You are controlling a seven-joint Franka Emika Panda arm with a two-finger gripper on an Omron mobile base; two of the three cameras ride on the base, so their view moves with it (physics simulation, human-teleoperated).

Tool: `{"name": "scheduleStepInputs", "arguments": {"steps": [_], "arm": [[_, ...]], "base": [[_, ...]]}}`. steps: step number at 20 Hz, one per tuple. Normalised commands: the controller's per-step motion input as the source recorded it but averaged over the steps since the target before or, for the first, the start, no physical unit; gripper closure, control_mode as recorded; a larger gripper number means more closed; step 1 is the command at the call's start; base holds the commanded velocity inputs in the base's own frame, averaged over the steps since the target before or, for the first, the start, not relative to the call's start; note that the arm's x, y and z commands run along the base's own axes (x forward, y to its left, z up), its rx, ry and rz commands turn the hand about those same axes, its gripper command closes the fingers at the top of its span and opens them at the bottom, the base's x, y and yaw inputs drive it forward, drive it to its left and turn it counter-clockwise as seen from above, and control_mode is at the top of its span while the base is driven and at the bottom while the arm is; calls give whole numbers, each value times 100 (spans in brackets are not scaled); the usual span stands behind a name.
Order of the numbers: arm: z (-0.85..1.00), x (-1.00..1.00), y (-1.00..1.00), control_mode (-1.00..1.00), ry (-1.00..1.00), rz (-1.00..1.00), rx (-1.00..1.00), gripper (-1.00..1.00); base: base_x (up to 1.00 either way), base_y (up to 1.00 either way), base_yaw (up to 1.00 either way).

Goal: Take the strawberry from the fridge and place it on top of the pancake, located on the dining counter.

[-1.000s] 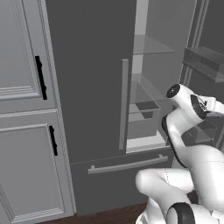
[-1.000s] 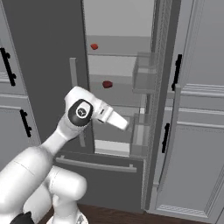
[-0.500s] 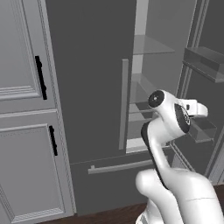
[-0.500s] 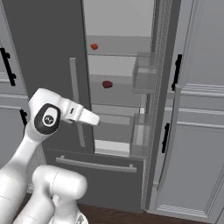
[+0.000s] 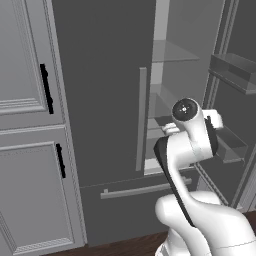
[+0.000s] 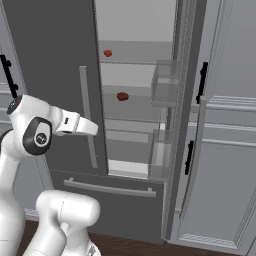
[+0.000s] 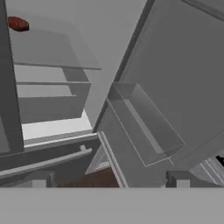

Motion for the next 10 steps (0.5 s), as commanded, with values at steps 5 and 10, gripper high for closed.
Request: {"name": "scheduleStepInputs", "arguments": {"steps": [5,10], "arm": [[25,0,75,-100,0,26,15,-100],[5,17,69,-100,0,24,15,-100]], "base": [[0,0,0],[0,0,0]]}}
